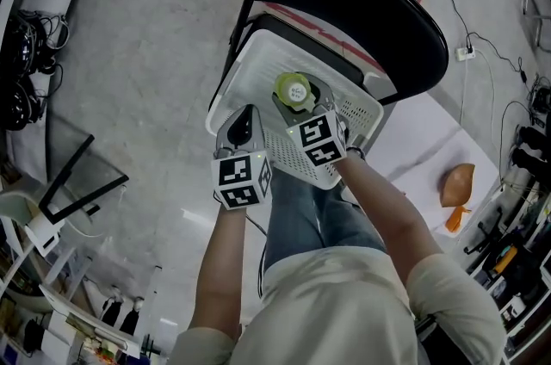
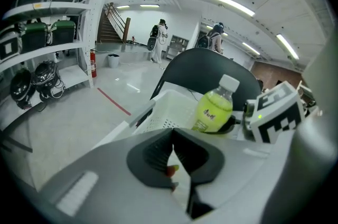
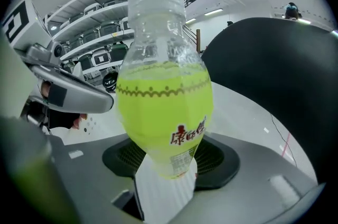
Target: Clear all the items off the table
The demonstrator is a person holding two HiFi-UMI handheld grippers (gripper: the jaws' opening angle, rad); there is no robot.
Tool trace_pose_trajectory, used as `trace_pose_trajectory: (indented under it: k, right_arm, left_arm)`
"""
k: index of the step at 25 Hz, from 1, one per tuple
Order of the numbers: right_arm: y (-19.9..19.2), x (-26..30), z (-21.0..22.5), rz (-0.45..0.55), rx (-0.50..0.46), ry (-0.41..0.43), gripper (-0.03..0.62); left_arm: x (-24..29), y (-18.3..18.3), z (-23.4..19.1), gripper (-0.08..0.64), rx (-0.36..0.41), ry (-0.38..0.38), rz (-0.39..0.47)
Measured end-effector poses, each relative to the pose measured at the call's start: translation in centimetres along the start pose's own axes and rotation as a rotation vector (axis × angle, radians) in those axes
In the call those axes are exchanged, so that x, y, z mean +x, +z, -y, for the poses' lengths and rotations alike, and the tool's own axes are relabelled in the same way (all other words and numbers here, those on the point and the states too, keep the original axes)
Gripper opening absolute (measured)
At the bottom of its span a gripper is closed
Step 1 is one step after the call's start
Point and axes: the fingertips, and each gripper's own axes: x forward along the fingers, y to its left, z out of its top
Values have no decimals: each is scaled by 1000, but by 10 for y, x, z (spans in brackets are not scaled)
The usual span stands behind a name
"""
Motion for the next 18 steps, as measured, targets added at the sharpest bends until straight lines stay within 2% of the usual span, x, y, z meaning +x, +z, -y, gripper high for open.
trace_pose_trajectory:
  k: [7,18]
  right_arm:
    - [-17,35,3,-30,-9,-3,264]
    - [-31,81,5,-53,-6,-4,264]
  left_arm:
    - [15,10,-5,9,7,-14,19]
    - [30,20,-15,9,-25,-27,23]
